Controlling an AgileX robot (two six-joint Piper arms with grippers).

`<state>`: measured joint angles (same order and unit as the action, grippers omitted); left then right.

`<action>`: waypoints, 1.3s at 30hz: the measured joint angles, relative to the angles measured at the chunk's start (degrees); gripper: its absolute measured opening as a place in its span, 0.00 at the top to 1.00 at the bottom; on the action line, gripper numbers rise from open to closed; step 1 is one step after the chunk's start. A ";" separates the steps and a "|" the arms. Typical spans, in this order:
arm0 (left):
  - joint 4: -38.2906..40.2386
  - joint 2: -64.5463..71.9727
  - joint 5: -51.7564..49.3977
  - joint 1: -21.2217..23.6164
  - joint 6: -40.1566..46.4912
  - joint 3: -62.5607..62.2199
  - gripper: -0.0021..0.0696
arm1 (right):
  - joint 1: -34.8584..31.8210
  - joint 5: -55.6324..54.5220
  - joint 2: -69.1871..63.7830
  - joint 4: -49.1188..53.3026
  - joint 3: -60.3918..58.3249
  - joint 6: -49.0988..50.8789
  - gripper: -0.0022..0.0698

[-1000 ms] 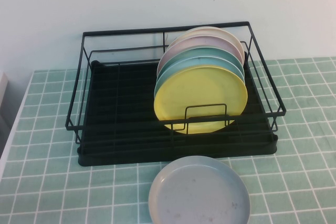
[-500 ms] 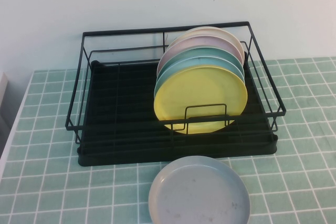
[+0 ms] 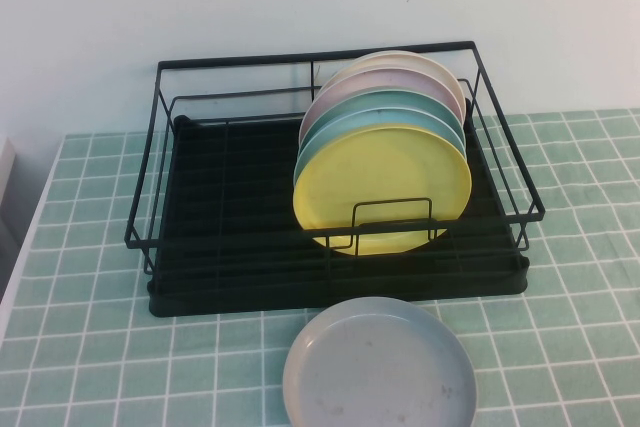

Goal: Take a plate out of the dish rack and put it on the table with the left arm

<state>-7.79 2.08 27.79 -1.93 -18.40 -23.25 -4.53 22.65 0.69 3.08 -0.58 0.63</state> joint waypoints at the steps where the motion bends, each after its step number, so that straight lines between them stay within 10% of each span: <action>1: -0.91 1.15 -1.42 0.00 -0.52 -2.03 0.98 | 0.00 0.00 0.00 0.00 0.00 0.00 0.97; 12: -4.73 21.33 -42.00 0.00 -16.65 -10.07 0.98 | 0.00 0.00 0.00 0.00 0.00 0.00 0.97; 20: -0.09 29.84 -49.62 0.00 -14.91 -10.07 0.98 | 0.00 0.00 0.00 0.00 0.00 0.00 0.97; 39: 59.83 54.41 -66.09 -0.10 61.68 -11.53 0.98 | 0.00 0.00 0.00 0.00 0.00 0.00 0.97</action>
<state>52.04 56.49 -38.30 -2.03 43.29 -34.79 -4.53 22.65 0.69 3.08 -0.58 0.63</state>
